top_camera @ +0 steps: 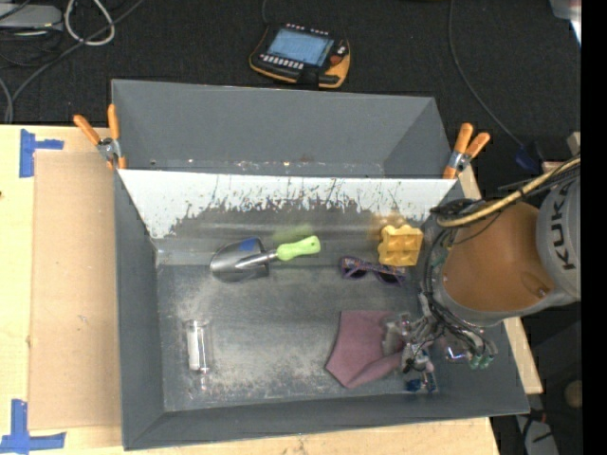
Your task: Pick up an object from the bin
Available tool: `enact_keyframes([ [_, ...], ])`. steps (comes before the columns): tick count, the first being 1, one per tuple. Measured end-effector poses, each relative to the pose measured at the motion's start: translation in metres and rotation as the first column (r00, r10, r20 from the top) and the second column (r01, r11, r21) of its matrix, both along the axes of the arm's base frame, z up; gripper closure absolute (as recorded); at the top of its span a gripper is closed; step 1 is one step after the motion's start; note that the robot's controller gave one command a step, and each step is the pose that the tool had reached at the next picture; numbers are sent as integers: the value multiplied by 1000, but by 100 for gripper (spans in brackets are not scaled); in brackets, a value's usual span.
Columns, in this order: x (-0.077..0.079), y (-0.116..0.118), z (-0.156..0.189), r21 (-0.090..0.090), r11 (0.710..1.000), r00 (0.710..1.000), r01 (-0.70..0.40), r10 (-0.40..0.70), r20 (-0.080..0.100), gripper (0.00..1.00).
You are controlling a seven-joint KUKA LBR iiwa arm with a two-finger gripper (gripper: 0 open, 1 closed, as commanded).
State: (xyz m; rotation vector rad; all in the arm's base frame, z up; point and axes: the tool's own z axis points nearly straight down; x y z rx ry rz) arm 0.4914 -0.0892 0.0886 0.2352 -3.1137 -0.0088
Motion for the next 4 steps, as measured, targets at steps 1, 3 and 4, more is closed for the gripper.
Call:
enact_keyframes([
  [1, 9, -10, 6, 9, 929, 929, -370, 370, 6, 100],
  [3, 4, -2, 108, 10, 918, 918, -396, 395, 7, 100],
  [4, 2, -3, 117, 13, 919, 919, -394, 394, 3, 100],
])
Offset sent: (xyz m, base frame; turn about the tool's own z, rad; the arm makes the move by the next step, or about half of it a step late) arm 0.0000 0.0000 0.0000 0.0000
